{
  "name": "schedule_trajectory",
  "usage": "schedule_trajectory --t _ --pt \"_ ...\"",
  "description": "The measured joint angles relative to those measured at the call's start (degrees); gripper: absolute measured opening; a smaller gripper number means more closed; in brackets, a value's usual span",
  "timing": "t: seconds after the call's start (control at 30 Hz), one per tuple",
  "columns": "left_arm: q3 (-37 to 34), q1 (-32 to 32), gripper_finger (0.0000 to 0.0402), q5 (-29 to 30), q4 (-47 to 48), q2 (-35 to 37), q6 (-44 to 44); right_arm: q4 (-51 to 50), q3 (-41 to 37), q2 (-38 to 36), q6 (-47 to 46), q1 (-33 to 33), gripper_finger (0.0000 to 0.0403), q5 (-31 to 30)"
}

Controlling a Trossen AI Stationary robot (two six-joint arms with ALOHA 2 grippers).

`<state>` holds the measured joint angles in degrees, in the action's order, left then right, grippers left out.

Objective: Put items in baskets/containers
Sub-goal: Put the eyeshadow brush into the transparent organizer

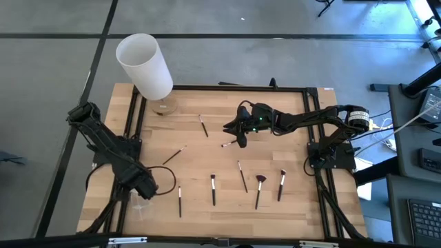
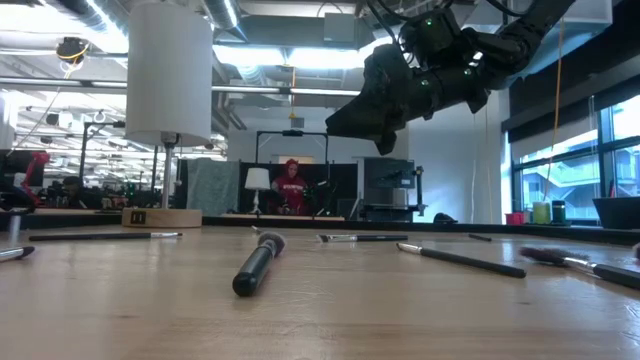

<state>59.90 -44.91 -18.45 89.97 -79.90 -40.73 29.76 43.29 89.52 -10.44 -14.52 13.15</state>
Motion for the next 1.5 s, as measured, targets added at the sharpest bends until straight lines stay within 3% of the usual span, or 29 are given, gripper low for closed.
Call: schedule_trajectory --t 0.1,0.37,0.63,1.0,1.23,1.5 --pt "0.0 0.8 0.0007 2.9 0.0 0.0 0.0 0.0 0.0 0.0 0.0 0.0 0.0097 0.0" --pt "0.0 2.7 0.0014 3.7 0.1 0.0 1.0 0.0 0.0 0.0 0.0 0.0 0.0097 0.0" --pt "0.0 2.4 0.0053 4.6 0.1 0.0 -3.5 0.0 0.0 0.0 0.0 0.0 0.0097 0.0" --pt "0.0 2.2 0.0108 4.6 0.1 0.0 -3.1 -0.1 0.0 0.0 0.0 0.0 0.0097 0.0" --pt "0.0 2.2 0.0101 9.3 0.1 0.0 -5.0 -0.1 0.0 0.0 0.0 0.0 0.0097 0.0" --pt "0.0 2.2 0.0088 4.1 0.1 0.0 -5.6 -0.5 0.0 0.0 0.2 0.0 0.0097 0.0"
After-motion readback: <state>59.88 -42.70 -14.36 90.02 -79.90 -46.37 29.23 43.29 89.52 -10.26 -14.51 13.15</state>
